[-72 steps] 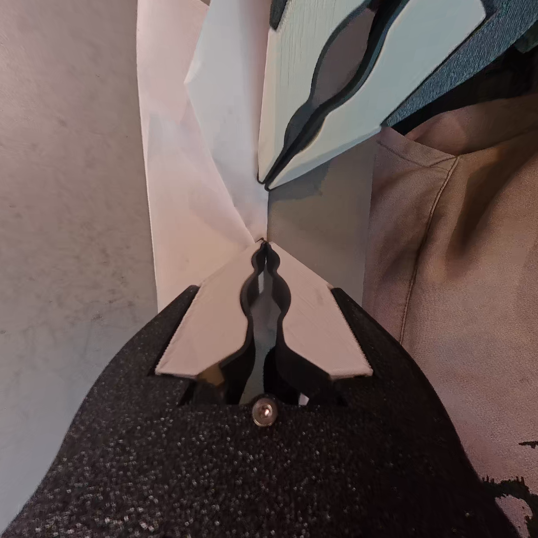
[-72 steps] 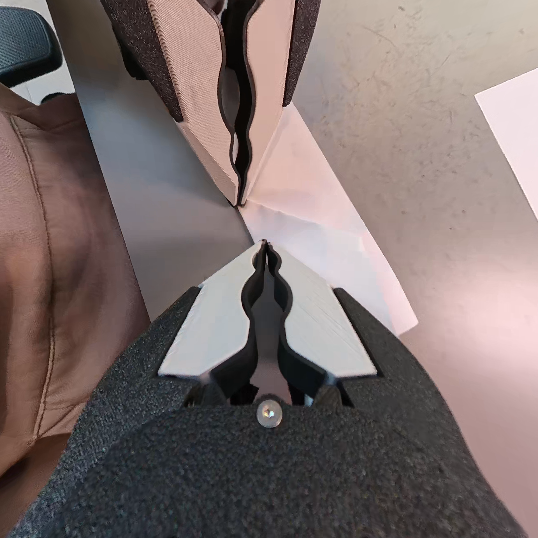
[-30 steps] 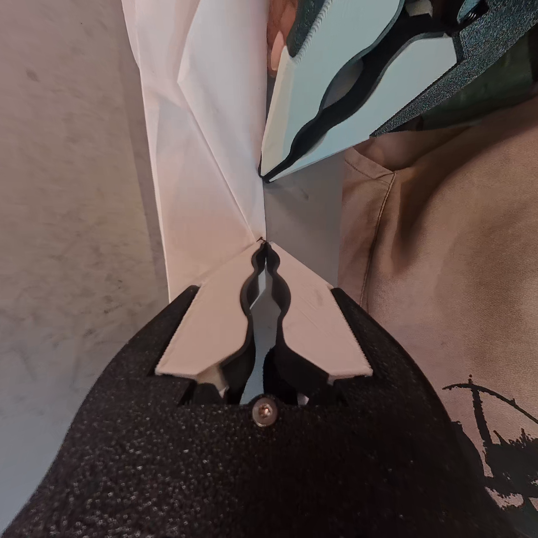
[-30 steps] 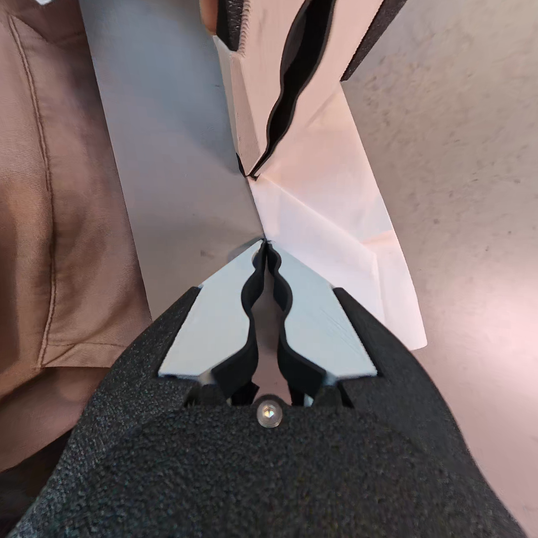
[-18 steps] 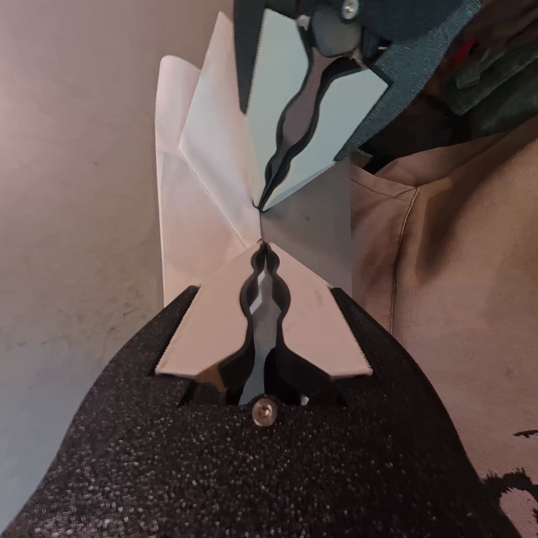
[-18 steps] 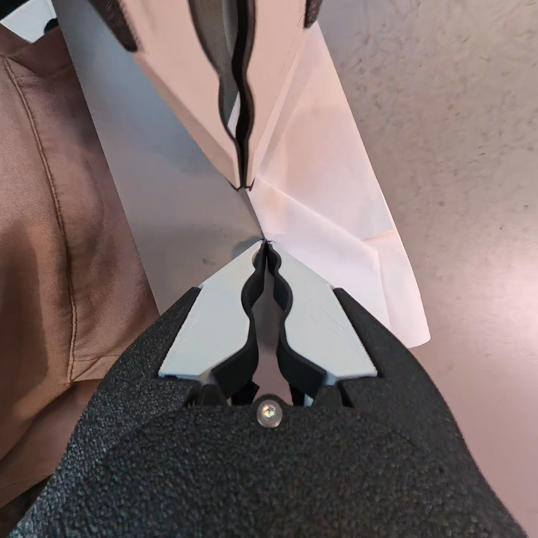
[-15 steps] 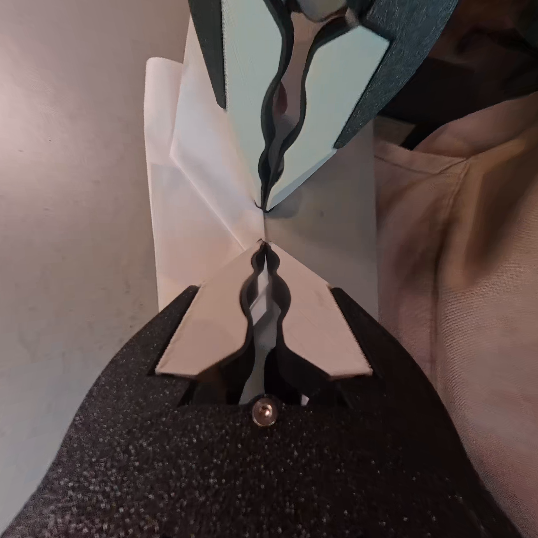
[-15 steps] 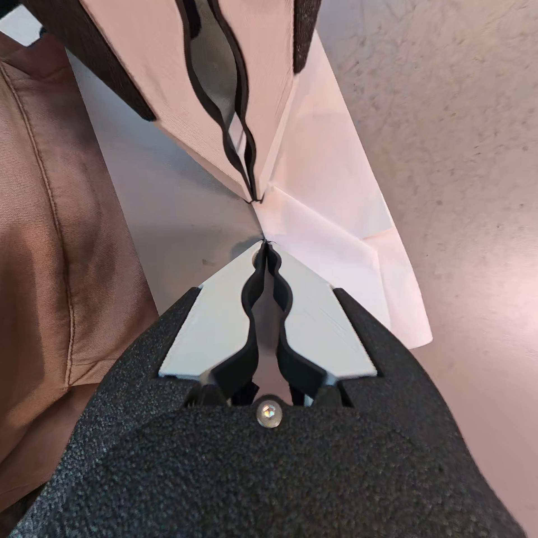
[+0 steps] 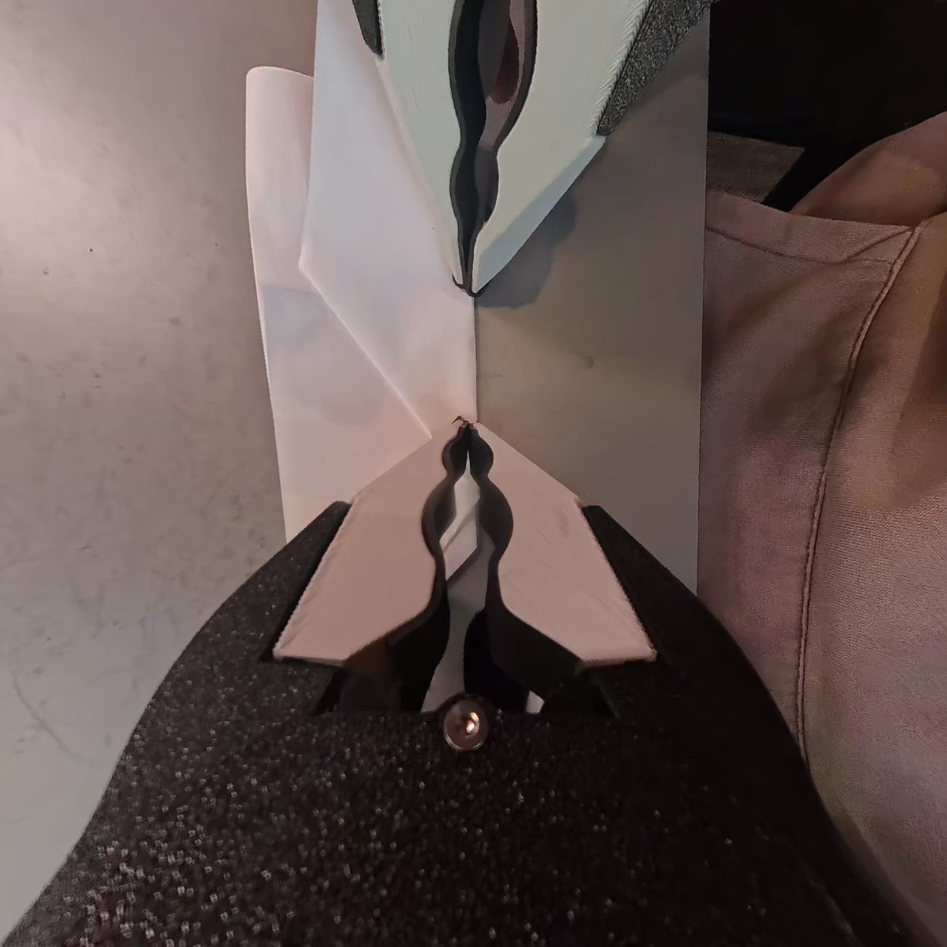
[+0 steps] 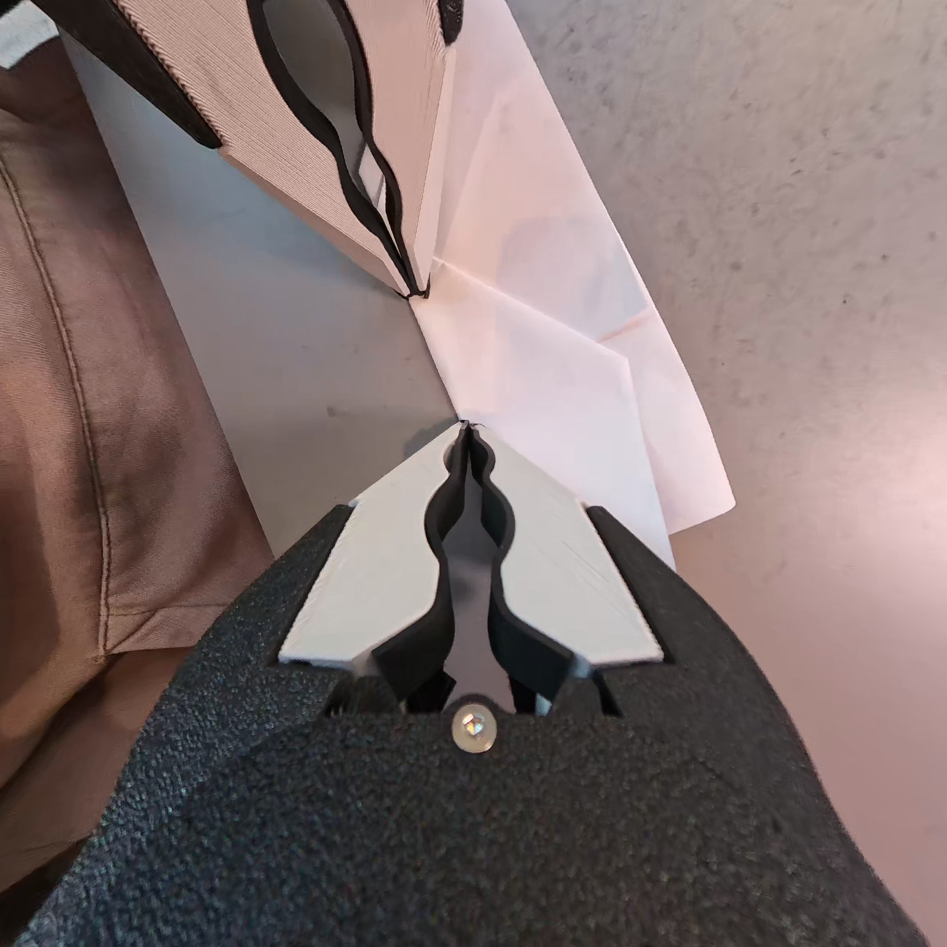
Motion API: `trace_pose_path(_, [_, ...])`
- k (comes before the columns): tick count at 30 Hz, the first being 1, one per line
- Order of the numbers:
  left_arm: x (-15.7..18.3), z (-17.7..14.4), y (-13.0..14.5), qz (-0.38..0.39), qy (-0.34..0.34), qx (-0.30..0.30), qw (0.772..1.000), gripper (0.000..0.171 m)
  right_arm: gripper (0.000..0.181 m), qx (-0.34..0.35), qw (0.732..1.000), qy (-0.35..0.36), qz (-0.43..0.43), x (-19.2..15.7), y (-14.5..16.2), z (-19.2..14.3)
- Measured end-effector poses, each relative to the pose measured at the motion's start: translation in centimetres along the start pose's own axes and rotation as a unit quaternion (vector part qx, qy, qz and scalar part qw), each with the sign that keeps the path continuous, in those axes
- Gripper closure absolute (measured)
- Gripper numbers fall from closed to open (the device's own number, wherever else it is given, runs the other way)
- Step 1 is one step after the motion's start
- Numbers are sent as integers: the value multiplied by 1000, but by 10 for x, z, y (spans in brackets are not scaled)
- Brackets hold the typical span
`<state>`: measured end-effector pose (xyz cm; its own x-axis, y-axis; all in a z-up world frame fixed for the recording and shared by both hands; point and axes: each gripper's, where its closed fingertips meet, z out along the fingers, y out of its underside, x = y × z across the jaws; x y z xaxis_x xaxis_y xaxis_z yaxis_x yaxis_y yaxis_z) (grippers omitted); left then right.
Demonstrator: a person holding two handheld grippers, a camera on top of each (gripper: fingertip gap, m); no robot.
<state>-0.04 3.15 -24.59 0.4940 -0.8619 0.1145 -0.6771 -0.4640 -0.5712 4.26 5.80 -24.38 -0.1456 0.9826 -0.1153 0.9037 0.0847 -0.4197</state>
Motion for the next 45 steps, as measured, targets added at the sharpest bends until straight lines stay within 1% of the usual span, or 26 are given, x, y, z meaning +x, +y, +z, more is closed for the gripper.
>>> trace_pose_path(3, [0,0,0,-8,9,7,1000,171,181,-12,1000,10,-19,1,0,1])
trace_pose_path(7, [0,0,0,-13,9,14,1000,171,181,-5,999,16,-27,2,3,-2])
trace_pose_path(12, [0,0,1,-14,8,14,1000,171,181,-7,997,53,-61,6,7,-4])
trace_pose_path(15, [0,0,0,-16,12,13,1000,171,181,-20,994,75,-80,12,14,-8])
trace_pose_path(17, [0,0,0,-15,10,13,1000,171,181,-10,994,77,-80,13,15,-8])
trace_pose_path(20, [0,-1,0,-19,13,18,1000,171,181,-14,989,100,-107,14,16,-10])
trace_pose_path(24, [0,-1,0,-20,13,18,1000,171,181,-12,992,98,-81,24,24,-15])
trace_pose_path(32, [0,-1,0,-26,16,21,999,171,181,-10,991,99,-86,28,31,-18])
trace_pose_path(35, [0,-1,0,-27,15,23,999,171,181,-9,994,90,-69,31,41,-23])
trace_pose_path(38, [0,-2,0,-30,18,22,999,171,181,-5,992,99,-75,31,40,-22])
trace_pose_path(41, [0,-2,1,-32,18,22,999,171,181,26,996,75,-40,32,44,-24])
trace_pose_path(45, [-1,-2,1,-36,14,23,999,171,181,39,996,79,-32,32,44,-23])
